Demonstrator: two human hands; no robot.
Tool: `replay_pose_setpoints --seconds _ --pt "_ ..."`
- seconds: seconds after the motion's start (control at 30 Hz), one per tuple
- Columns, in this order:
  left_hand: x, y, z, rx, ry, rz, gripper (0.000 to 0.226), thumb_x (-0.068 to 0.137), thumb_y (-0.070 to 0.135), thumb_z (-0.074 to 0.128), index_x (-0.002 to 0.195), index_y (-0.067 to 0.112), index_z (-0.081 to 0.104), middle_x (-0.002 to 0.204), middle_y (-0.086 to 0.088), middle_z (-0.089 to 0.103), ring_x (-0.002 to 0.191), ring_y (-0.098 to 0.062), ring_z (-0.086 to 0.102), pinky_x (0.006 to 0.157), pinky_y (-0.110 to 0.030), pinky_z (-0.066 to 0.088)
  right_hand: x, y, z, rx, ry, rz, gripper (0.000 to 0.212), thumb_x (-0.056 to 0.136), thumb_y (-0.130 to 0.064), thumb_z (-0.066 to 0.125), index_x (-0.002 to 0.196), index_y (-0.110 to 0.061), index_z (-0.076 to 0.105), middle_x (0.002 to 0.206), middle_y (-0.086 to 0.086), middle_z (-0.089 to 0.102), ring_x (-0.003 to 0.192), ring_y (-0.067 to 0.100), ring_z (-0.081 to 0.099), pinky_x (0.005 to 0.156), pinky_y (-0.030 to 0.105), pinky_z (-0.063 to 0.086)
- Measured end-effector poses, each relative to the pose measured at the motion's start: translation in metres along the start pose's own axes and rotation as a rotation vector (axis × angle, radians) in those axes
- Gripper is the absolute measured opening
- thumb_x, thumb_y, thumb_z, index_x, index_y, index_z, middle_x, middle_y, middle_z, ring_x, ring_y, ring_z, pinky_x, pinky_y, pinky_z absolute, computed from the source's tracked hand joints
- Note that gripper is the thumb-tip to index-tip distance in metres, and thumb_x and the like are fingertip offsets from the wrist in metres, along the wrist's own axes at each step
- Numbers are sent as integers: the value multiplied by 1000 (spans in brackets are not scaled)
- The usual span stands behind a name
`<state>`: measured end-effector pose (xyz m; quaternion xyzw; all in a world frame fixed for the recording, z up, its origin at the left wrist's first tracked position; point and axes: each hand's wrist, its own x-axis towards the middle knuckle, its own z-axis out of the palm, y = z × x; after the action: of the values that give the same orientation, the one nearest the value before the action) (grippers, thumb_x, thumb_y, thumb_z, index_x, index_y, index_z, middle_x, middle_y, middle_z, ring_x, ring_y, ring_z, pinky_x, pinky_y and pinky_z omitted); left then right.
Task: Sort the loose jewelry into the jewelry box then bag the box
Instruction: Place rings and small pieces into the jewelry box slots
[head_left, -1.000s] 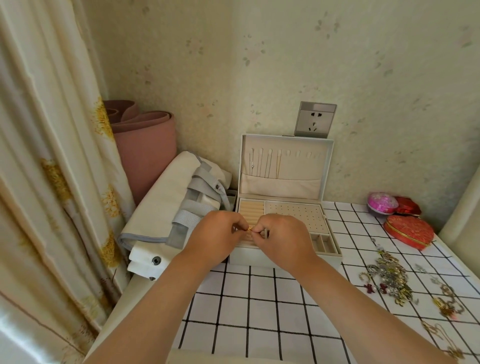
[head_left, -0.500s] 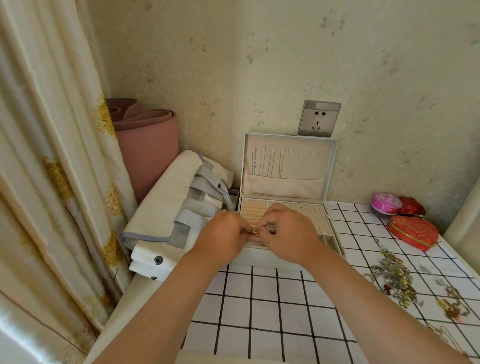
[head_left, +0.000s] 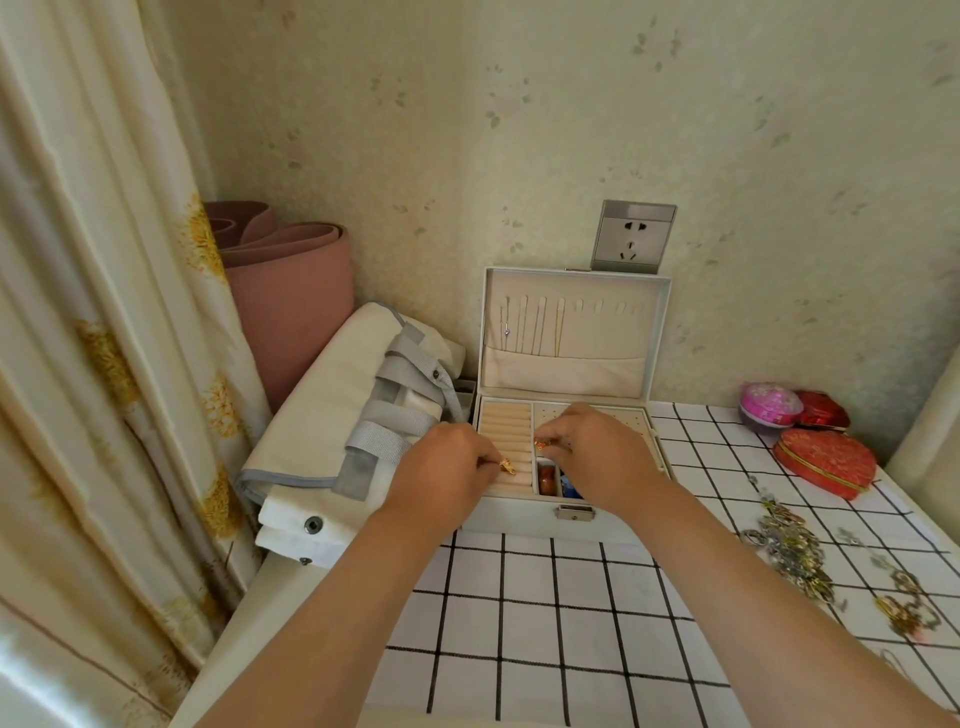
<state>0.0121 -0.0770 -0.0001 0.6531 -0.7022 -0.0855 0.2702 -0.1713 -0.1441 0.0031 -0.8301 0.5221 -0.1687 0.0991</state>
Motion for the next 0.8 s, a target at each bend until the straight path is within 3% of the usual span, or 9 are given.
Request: replay_pose_setpoints --seconds 0.13,0.23,0.33,0.4,0.47,0.53,0.6,0.67,0.8 --pt "1 1 0 -15 13 -27 17 95 25 61 103 22 75 99 5 68 95 -9 57 82 -25 50 1 -5 -4 -2 16 44 15 95 -27 65 93 -26 79 99 -9 71 89 10 64 78 29 52" --pt "1 1 -2 -37 21 -37 22 94 24 63 115 24 70 104 7 67 95 -8 57 86 -26 50 -1 -7 -7 9 34 33 15 95 -28 64 92 -26 78 97 -13 71 88 6 62 77 27 50" --pt "4 2 -5 -144 100 -37 32 94 19 64 125 26 64 104 12 65 92 -5 56 87 -25 51 2 -11 -8 212 32 11 14 96 -30 62 97 -30 76 98 -18 69 94 2 61 85 27 49" --pt "6 3 -6 -254 132 -37 36 93 17 65 128 27 62 106 12 66 94 -4 59 87 -22 50 5 -17 -9 390 -24 -19 14 97 -29 62 92 -33 75 90 -20 69 88 -4 61 84 24 46" --pt "7 5 -8 -349 129 -51 34 92 16 67 123 27 64 104 12 68 93 -1 61 83 -15 49 4 -23 -11 488 -63 -42 16 97 -28 63 88 -32 75 83 -20 69 80 -7 61 79 21 44" --pt "6 6 -8 -405 136 -79 23 89 16 70 106 31 70 92 12 70 86 0 63 77 -13 51 2 -26 -10 570 -71 -43 15 97 -26 62 95 -25 78 83 -19 70 78 -8 62 78 17 44" --pt "6 7 -9 -427 175 -103 17 86 18 73 91 34 71 82 13 70 79 -1 64 71 -11 51 0 -27 -9 634 -68 -29 18 98 -24 61 99 -20 78 71 -18 69 65 -7 60 70 15 43" --pt "7 7 -9 -441 209 -133 11 85 21 75 89 31 74 77 13 70 74 1 64 66 -8 47 0 -29 -10 690 -70 -1 16 98 -24 62 101 -20 77 66 -17 69 55 -7 56 64 13 41" --pt "9 5 -11 -491 240 -162 8 82 24 78 89 27 75 75 12 70 71 6 63 64 -5 46 1 -33 -10 796 -21 34 19 88 -19 75 108 -21 76 88 -9 77 78 -6 69 64 8 47"
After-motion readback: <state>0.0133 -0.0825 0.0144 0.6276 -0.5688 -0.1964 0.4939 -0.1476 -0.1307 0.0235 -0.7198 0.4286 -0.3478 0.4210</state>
